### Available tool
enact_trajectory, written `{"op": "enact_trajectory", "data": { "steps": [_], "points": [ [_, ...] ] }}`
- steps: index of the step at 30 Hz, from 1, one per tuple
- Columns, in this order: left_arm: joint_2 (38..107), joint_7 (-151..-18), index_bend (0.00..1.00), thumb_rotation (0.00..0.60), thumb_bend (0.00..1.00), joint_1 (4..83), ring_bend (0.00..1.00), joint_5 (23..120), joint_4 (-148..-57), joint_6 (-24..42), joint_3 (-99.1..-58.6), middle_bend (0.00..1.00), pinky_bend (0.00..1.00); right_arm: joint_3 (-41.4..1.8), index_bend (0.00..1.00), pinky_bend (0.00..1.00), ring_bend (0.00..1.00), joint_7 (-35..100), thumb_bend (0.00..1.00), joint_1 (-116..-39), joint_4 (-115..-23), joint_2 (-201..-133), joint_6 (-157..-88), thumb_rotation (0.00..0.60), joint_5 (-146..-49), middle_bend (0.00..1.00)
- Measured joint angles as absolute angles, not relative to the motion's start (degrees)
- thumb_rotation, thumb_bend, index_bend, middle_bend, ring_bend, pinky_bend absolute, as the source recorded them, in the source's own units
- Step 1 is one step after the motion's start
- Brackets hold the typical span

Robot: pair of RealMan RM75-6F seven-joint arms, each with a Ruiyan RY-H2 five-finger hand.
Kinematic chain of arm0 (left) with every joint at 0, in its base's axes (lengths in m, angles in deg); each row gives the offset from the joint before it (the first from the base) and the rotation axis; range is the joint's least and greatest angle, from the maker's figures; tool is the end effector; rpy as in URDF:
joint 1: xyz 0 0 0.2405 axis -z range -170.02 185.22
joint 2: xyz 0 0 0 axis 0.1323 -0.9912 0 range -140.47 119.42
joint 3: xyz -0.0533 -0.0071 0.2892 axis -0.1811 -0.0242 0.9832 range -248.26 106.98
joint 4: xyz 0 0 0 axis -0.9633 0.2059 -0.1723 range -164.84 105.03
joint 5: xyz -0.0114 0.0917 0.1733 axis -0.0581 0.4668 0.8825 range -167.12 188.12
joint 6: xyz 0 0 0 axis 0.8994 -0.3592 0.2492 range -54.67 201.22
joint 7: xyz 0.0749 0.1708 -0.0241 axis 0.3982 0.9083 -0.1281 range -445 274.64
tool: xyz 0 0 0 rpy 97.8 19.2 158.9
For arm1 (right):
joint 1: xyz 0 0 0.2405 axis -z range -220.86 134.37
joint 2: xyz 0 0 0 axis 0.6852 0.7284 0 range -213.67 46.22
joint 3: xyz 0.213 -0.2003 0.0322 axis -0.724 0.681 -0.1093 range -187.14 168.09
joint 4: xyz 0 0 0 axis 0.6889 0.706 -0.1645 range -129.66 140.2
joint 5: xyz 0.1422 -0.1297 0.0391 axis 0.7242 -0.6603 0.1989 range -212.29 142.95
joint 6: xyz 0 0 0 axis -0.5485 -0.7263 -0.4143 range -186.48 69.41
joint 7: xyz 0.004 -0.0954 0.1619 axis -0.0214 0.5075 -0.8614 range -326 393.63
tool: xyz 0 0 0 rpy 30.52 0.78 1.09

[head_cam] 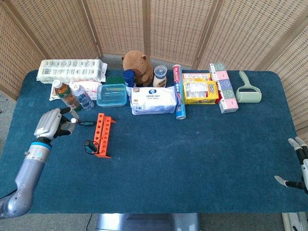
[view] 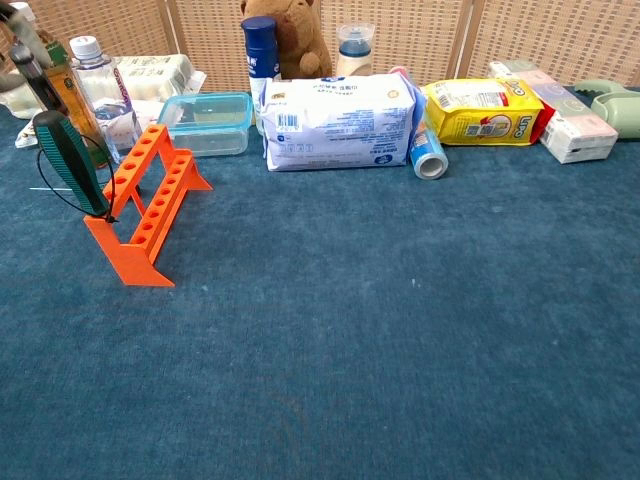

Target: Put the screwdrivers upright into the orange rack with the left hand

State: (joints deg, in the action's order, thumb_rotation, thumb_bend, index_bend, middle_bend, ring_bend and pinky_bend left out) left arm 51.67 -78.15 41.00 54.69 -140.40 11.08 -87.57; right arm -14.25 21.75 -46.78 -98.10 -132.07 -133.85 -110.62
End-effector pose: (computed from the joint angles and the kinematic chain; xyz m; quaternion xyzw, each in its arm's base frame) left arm -0.2175 0.3837 0.1527 -0.5388 -0.5556 -0.4251 0.4694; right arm -0.3513 -0.2182 0.2534 0.5219 -0.5043 0.3601 0.5861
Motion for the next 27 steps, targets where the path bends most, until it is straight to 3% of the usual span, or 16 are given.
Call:
{"op": "enact_trajectory", "data": {
  "steps": [16, 27],
  "points": [
    [37.13, -91.03, 0.6, 0.6, 0.44, 32.17, 0.96, 70.66, -152.98, 10.2, -86.91, 1.0, 1.0, -14.08, 0.06, 0.0, 0.0, 23.31, 0.0, -47.42, -98.58, -132.55, -133.03, 0.6, -110.39, 0.0],
    [33.14, -97.74, 0.6, 0.6, 0.44, 31.1, 0.96, 74.9, -154.86, 15.78, -85.03, 1.0, 1.0, -14.03, 0.06, 0.0, 0.0, 23.66, 0.0, -47.36, -98.69, -132.64, -133.33, 0.6, -110.35, 0.0]
  ]
}}
